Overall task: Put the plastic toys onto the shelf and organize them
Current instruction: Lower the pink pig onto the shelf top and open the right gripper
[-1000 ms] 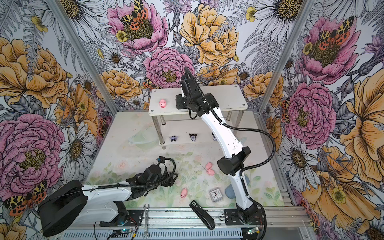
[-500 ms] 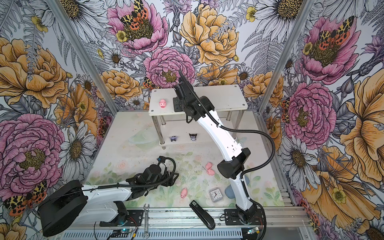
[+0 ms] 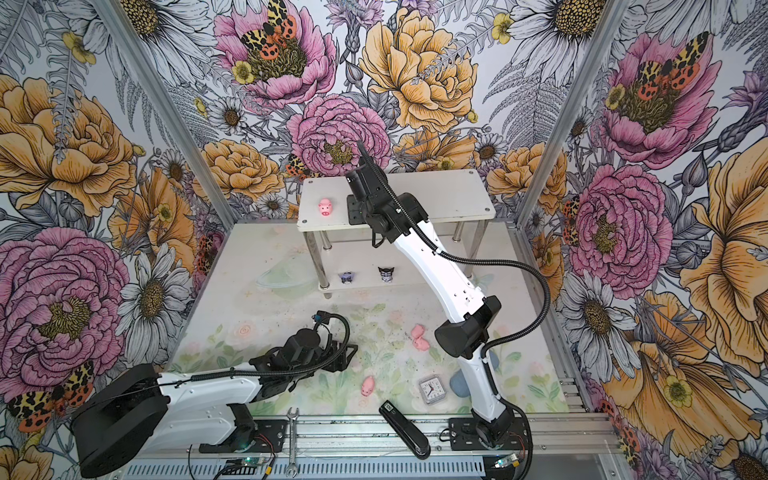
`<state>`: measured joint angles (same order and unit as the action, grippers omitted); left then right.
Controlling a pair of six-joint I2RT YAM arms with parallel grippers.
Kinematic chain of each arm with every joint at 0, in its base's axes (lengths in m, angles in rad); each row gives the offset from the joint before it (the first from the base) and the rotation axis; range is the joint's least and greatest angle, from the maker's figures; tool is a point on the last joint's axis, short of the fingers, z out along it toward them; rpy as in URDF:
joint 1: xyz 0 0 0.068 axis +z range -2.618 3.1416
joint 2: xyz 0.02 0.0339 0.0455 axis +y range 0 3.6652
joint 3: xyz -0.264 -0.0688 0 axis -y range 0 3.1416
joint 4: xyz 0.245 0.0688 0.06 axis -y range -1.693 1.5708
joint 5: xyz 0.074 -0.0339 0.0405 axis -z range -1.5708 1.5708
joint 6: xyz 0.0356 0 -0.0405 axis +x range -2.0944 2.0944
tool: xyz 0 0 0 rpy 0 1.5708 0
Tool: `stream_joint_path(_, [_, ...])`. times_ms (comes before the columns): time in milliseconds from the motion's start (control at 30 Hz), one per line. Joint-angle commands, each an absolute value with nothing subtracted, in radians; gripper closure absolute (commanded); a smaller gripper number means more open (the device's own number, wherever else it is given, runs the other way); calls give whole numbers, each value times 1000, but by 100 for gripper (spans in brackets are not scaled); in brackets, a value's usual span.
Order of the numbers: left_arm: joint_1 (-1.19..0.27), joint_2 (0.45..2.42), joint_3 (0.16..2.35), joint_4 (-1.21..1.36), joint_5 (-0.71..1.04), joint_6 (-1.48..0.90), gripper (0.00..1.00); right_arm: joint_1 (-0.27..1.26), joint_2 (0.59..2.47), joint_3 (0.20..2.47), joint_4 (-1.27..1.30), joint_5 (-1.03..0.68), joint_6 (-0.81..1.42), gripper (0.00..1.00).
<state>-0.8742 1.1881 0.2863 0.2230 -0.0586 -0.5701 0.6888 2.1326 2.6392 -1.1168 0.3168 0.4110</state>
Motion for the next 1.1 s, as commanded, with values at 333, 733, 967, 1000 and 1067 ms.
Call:
stream_joint_path(333, [-867, 1181, 280, 243, -48, -561, 18, 686, 2144, 2636, -1099, 376, 427, 70])
stream_joint_path(733, [-867, 1221, 290, 265, -27, -561, 17, 693, 2158, 2637, -1086, 439, 459, 63])
stream_joint_path(967, [-867, 1220, 289, 267, -29, -561, 17, 700, 2165, 2636, -1080, 386, 462, 50])
stream_joint_path(1000, [-867, 1220, 289, 267, -29, -562, 17, 700, 2165, 2637, -1078, 377, 464, 49])
stream_joint_path(1067, [-867, 1220, 288, 267, -28, -562, 17, 703, 2164, 2637, -1075, 360, 466, 48])
